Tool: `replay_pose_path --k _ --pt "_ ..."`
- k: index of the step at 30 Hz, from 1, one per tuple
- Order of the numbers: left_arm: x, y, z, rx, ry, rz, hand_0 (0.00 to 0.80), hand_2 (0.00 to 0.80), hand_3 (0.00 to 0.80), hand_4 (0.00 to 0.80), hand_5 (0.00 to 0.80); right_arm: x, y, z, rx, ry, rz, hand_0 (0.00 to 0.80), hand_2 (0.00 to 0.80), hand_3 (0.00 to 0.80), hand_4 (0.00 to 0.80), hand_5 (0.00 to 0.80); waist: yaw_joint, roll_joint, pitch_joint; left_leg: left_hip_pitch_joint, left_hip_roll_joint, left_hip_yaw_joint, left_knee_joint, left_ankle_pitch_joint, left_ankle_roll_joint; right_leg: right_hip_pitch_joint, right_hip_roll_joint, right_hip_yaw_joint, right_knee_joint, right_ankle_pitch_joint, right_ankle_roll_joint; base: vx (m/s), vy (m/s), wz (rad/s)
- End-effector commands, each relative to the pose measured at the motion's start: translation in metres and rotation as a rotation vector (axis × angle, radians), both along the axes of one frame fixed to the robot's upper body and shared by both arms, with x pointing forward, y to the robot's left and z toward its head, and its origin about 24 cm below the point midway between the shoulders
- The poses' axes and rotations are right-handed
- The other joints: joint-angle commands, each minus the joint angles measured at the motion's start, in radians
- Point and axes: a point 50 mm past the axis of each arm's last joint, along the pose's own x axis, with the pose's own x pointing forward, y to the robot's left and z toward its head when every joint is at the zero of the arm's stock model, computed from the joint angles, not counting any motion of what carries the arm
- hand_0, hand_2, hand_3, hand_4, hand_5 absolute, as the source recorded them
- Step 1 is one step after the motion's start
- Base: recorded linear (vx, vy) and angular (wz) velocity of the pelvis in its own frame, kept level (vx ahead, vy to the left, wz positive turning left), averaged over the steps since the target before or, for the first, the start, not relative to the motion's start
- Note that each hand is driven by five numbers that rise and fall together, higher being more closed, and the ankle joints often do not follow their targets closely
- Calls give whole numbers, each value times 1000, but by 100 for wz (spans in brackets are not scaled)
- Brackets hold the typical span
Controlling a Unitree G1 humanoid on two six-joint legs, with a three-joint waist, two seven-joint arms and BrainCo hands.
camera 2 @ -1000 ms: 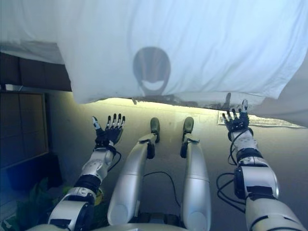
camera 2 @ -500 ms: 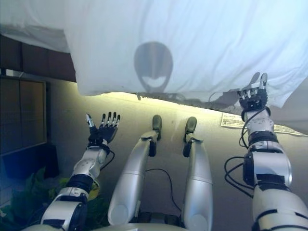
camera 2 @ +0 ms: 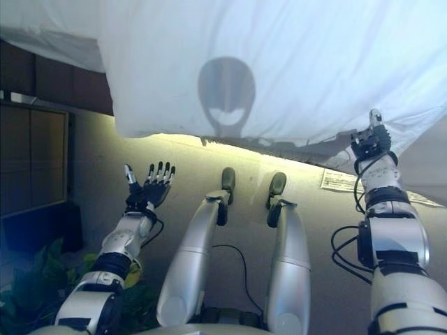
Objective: Make the bed neatly
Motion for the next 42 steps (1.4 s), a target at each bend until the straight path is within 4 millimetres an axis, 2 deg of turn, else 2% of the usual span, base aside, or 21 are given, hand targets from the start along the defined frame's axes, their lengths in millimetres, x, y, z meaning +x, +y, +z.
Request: replay_pose_path --k 1,7,14,23,28,33,41,42 --pt "-4 12 -2 18 -20 23 0 0 0 0 0 1 -3 12 -82 -13 35 800 800 800 800 800 -2 41 -2 74 -13 30 -50 -7 13 49 -1 -13 21 5 75 2 32 0" --pt "-5 5 -6 13 -14 17 0 0 0 0 0 -4 6 -20 -110 95 77 800 800 800 800 800 -12 39 -2 121 -13 38 -89 3 9 92 10 -6 -29 19 78 -1 43 -4" --pt "-6 -2 -10 15 -23 8 0 0 0 0 0 -19 21 -71 -171 281 156 800 800 800 800 800 -30 33 -2 179 -15 47 -154 25 10 146 23 9 -109 48 87 3 45 -6" --pt "-10 -11 -21 1 -30 24 0 0 0 0 0 -65 52 -157 -190 564 316 800 800 800 800 800 -65 40 -2 219 -31 62 -215 35 15 181 41 39 -179 63 95 -6 74 -6" --pt "-14 -22 -28 -35 -26 33 0 0 0 0 0 -86 65 -184 -192 672 383 800 800 800 800 800 -88 62 -2 225 -42 75 -223 32 20 173 39 61 -179 58 94 4 146 -7" --pt "-21 -42 -36 -79 -17 28 0 0 0 0 0 -98 67 -196 -223 739 395 800 800 800 800 800 -118 93 -2 233 -56 92 -236 33 26 161 37 98 -195 68 96 19 179 -11" --pt "-22 -56 -35 -113 -17 29 0 0 0 0 0 -86 67 -185 -269 711 389 800 800 800 800 800 -129 115 -2 250 -74 115 -259 39 34 160 38 115 -209 78 99 2 115 -9" --pt "-21 -57 -35 -117 -17 30 0 0 0 0 0 -84 66 -184 -271 713 381 744 744 744 744 744 -129 116 -2 249 -75 116 -258 39 35 159 37 115 -208 78 99 -6 55 -9"
